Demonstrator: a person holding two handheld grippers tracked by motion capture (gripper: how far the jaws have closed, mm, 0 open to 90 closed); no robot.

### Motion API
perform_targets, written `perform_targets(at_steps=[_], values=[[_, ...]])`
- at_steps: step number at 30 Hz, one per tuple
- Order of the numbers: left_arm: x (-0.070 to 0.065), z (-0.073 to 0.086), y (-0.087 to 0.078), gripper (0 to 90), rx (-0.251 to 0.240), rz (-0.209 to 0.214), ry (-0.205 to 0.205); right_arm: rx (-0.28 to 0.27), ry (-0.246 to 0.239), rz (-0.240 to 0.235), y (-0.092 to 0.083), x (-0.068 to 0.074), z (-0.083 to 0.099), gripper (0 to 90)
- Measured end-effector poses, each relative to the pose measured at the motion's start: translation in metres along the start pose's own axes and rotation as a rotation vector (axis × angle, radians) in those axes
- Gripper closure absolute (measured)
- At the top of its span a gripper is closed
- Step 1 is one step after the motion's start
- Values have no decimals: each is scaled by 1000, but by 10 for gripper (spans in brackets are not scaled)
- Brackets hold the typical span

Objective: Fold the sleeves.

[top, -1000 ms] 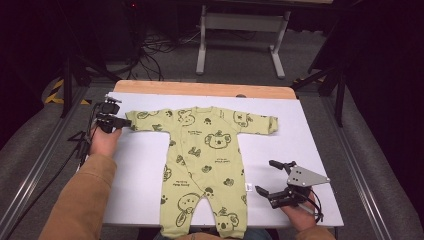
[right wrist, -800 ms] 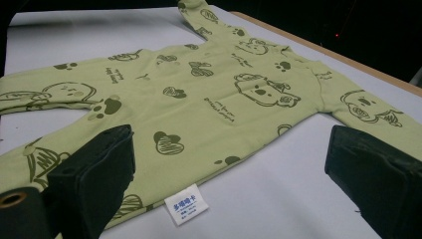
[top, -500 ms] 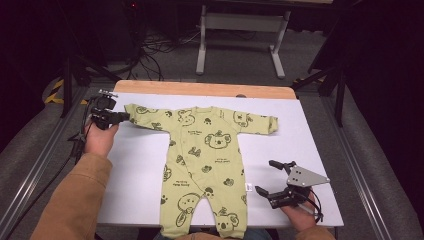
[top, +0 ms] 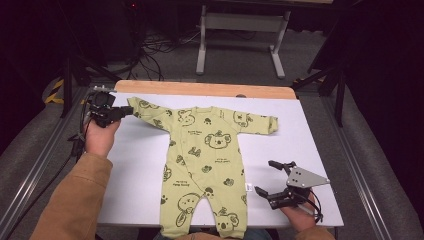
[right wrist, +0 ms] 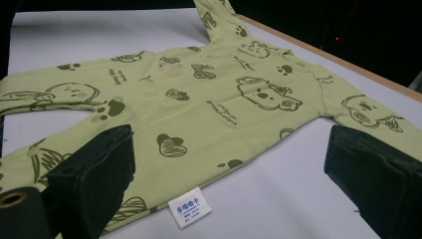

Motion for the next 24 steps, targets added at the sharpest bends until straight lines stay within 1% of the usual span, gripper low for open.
perform_targets(at_steps=[7, 10, 11, 14, 15, 18, 21, 22, 23, 24], values=[[-20, -14, -3, 830, -34, 43, 34, -2, 2, 1, -1, 1, -1, 64], [-30, -19, -3, 831, -44, 59, 38, -4, 4, 4, -2, 0, -1, 64], [-33, -21, -2, 830, -47, 70, 49, -4, 4, 5, -3, 0, -1, 64], [-42, -26, 1, 831, -54, 83, 57, -6, 4, 10, -5, 1, -2, 64], [-46, -28, 3, 831, -59, 95, 63, -9, 5, 12, -6, 2, -3, 64], [-55, -31, 7, 830, -57, 107, 73, -16, 2, 15, -8, 3, -5, 64], [-63, -34, 12, 830, -66, 122, 83, -13, 0, 19, -10, 4, -4, 64], [-66, -34, 13, 831, -61, 127, 78, -13, 0, 20, -10, 3, -4, 64], [-68, -36, 15, 831, -67, 129, 87, -15, 1, 20, -11, 3, -4, 64], [-71, -36, 17, 830, -65, 137, 83, -16, 0, 23, -11, 3, -5, 64]])
Point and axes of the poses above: each handheld gripper's, and its own axes: y roughly forward along the jaws, z roughly out of its underside, x roughly to its left, the point moved 8 cm from there along y, roughly forward along the jaws, and after that the axes turned 14 degrees about -x, right-handed, at the moved point
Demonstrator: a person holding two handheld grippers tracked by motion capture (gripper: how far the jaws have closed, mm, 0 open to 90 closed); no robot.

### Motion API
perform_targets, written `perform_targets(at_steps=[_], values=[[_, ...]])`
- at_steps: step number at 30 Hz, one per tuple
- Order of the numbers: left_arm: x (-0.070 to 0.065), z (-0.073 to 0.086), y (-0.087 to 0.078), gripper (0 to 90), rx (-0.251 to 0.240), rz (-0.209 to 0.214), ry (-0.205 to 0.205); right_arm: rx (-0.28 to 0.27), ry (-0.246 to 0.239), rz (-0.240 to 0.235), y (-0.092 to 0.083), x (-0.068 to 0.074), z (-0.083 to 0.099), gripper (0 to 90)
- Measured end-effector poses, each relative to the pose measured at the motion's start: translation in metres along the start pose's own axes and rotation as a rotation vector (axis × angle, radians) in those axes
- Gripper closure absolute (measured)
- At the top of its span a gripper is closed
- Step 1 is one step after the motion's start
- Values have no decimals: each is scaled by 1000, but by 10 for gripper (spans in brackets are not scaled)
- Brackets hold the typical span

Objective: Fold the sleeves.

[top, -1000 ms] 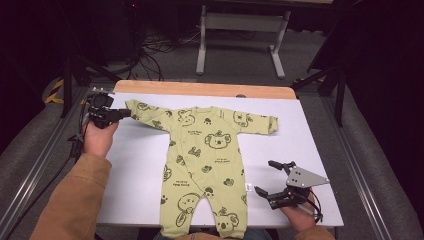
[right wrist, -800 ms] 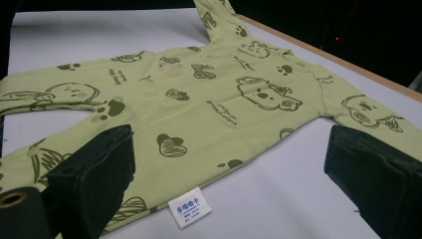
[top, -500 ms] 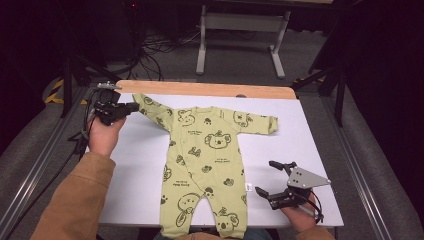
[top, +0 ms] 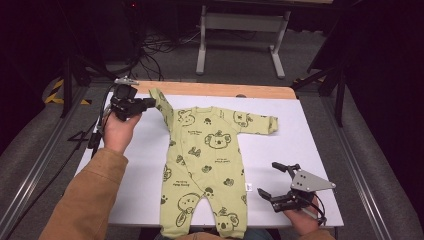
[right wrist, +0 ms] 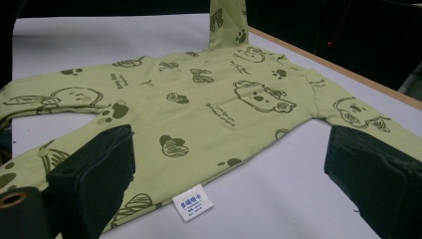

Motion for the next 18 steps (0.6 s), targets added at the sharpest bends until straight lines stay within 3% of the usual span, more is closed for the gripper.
perform_targets(at_steps=[5, 8, 11, 18], values=[[-11, -3, 13, 830, 1, 22, 14, 0, 3, 0, -2, 0, 0, 64], [-19, -4, 19, 830, 6, 38, 0, -2, 5, -1, -2, 0, 0, 64], [-24, -5, 26, 830, 7, 41, 20, -3, 5, -1, -2, 0, 0, 64], [-38, 1, 45, 831, 32, 60, 17, -6, 3, -5, -3, 1, -1, 64]])
Point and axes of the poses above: each handheld gripper's, and its own axes: y roughly forward along the jaws, z roughly out of its underside, x roughly to its left, the point moved 8 cm from there along y, roughly forward along the jaws, and after that the axes turned 14 degrees about -x, right-handed, at the moved point
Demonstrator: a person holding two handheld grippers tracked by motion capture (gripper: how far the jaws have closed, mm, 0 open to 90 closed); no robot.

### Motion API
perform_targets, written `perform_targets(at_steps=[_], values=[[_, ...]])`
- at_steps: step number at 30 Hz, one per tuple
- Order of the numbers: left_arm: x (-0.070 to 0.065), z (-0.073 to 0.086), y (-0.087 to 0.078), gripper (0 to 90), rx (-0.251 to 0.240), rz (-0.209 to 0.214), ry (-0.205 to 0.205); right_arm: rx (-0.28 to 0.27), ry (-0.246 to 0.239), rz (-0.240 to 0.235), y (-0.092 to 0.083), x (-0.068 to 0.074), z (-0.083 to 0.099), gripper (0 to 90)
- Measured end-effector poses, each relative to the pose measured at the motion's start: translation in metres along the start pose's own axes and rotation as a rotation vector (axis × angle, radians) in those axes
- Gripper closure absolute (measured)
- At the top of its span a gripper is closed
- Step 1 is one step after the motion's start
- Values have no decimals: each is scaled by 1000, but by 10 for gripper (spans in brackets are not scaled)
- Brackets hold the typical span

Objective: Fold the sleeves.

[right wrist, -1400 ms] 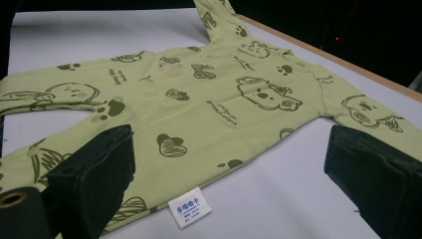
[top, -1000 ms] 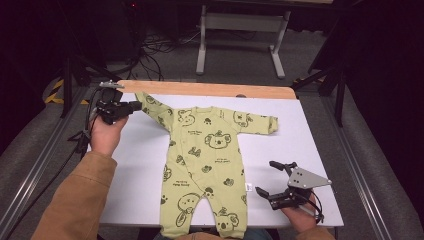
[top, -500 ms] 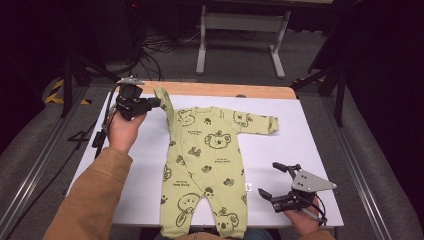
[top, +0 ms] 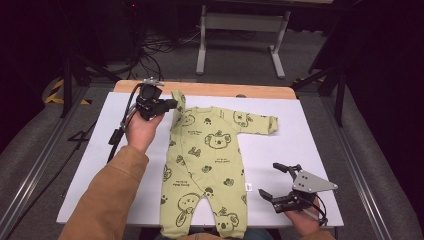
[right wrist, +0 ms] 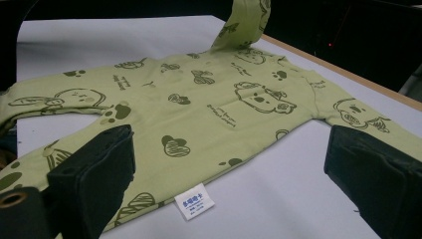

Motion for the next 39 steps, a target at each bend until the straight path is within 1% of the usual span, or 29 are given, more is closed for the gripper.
perform_targets(at_steps=[1, 2, 3, 4, 7, 9, 10, 14, 16, 18, 20, 21, 22, 24, 26, 28, 29, 31, 33, 34, 39], values=[[-2, 1, 3, 831, 2, 4, 0, -1, 1, 0, 0, 0, 0, 64], [-3, 1, 5, 830, 5, 8, 9, -2, 1, 1, 0, 0, 0, 64], [-6, 2, 8, 830, 10, 12, 5, -3, 2, 1, -1, 0, 0, 64], [-7, 3, 10, 831, 11, 10, 11, -2, 2, 1, -1, 0, 0, 64], [-12, 5, 17, 830, 22, 18, 0, -2, 3, 1, -1, 0, 0, 64], [-13, 6, 21, 830, 24, 19, 10, -3, 4, 1, -1, 0, 0, 64], [-15, 7, 24, 830, 26, 22, 4, -3, 5, 1, -1, 0, 0, 64], [-13, 10, 30, 831, 35, 20, 3, -5, 2, 2, -2, 0, -1, 64], [-12, 11, 35, 831, 34, 17, -11, -9, 1, 2, -3, 0, -2, 64], [-12, 13, 39, 831, 39, 23, -22, -12, 2, 3, -4, 0, -2, 64], [-12, 14, 42, 830, 41, 21, -18, -14, 3, 4, -4, 0, -3, 64], [-12, 15, 45, 830, 52, 18, -13, -15, 3, 3, -5, 0, -3, 63], [-14, 16, 47, 831, 55, 21, -21, -15, 4, 4, -6, 0, -3, 64], [-14, 16, 49, 830, 54, 20, -22, -18, 5, 4, -6, 0, -3, 64], [-17, 17, 53, 830, 63, 23, -27, -19, 5, 4, -6, -1, -3, 64], [-20, 18, 56, 828, 68, 27, -22, -18, 4, 3, -6, 0, -3, 64], [-22, 19, 58, 827, 75, 31, -11, -18, 4, 3, -6, 0, -3, 64], [-26, 19, 62, 823, 77, 34, -8, -18, 4, 2, -6, 0, -3, 64], [-28, 20, 65, 816, 82, 36, 9, -18, 5, 2, -6, 0, -3, 64], [-29, 21, 67, 815, 92, 39, 11, -19, 6, 1, -6, 0, -3, 64], [-30, 26, 73, 806, 107, 45, -1, -19, 5, -1, -6, 0, -3, 64]])
Point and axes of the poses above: each handheld gripper's, and its own axes: y roughly forward along the jaws, z roughly out of its underside, x roughly to its left, the point moved 8 cm from there along y, roughly forward along the jaws, and after that the axes turned 14 degrees about -x, right-handed, at the moved point
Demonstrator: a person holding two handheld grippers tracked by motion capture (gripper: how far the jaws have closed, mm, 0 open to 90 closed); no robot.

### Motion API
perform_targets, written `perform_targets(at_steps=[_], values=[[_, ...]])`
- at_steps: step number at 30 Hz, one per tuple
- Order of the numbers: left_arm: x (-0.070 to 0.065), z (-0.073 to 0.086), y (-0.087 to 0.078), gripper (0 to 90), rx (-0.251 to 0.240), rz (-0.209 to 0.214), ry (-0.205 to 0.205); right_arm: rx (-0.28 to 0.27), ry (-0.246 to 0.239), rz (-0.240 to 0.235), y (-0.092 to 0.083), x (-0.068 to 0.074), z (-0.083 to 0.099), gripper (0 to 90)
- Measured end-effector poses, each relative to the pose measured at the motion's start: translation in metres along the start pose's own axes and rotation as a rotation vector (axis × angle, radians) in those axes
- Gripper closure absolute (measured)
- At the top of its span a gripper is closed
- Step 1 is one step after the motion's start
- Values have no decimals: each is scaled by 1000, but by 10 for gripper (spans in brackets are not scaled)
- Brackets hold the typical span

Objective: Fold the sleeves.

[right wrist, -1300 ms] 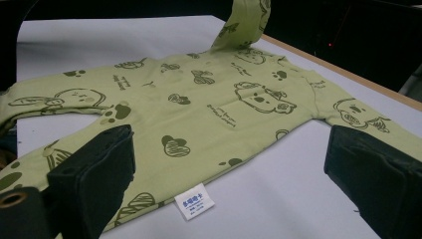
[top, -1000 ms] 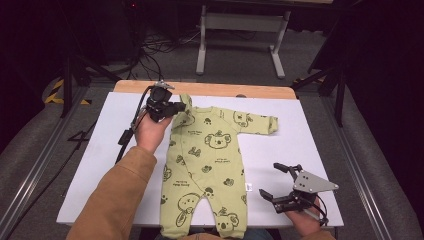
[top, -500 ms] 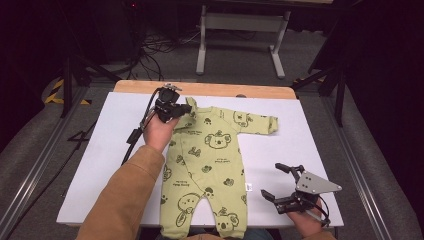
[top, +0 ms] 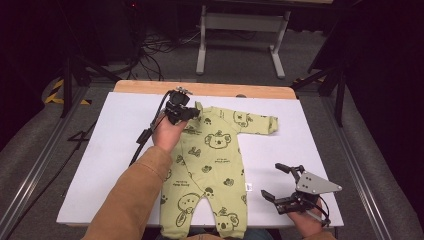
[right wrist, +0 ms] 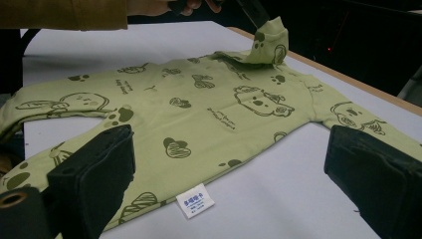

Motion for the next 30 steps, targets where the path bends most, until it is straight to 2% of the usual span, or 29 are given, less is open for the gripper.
perform_targets(at_steps=[1, 2, 4, 5, 6, 11, 12, 14, 15, 17, 19, 20, 22, 27, 30], values=[[0, 0, 1, 793, -1, 5, 6, 0, 0, 1, 0, 0, 0, 63], [-2, 0, 2, 774, -6, 22, -7, -1, 1, 0, 0, 0, 0, 63], [-4, -1, 3, 641, -23, 36, -13, 0, 2, 0, 0, -1, 0, 64], [-7, -3, 4, 591, -46, 55, -4, 4, 7, -1, 0, -1, 1, 63], [-10, -4, 3, 564, -52, 72, -16, 5, 8, -2, 0, -1, 1, 63], [-17, -9, -2, 350, -94, 120, 17, 3, 9, 1, 0, -1, 1, 62], [-19, -12, -5, 283, -117, 156, 25, 3, 9, 1, 0, -1, 1, 61], [-23, -15, -10, 186, -143, 189, 18, 5, 8, 0, 1, -1, 1, 61], [-23, -16, -13, 152, -146, 197, 44, 5, 9, -1, 1, -1, 1, 61], [-23, -17, -20, 54, -137, 174, 88, 7, 17, -1, 1, -1, 2, 59], [-24, -17, -22, 43, -139, 170, 102, 10, 24, -3, 2, -2, 3, 56], [-26, -19, -33, 26, -141, 167, 129, 12, 23, -2, 2, -2, 3, 55], [-27, -19, -36, 14, -142, 168, 137, 10, 21, -2, 3, -2, 2, 55], [-37, -19, -64, 4, -197, 170, 192, 13, 19, -2, 4, -2, 2, 55], [-41, -14, -76, 4, -196, 171, 214, 12, 25, -8, 6, -2, 2, 60]])
Point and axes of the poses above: each handheld gripper's, and its own axes: y roughly forward along the jaws, z roughly out of its underside, x roughly to its left, the point moved 8 cm from there along y, roughly forward along the jaws, and after that the axes turned 14 degrees about -x, right-handed, at the moved point
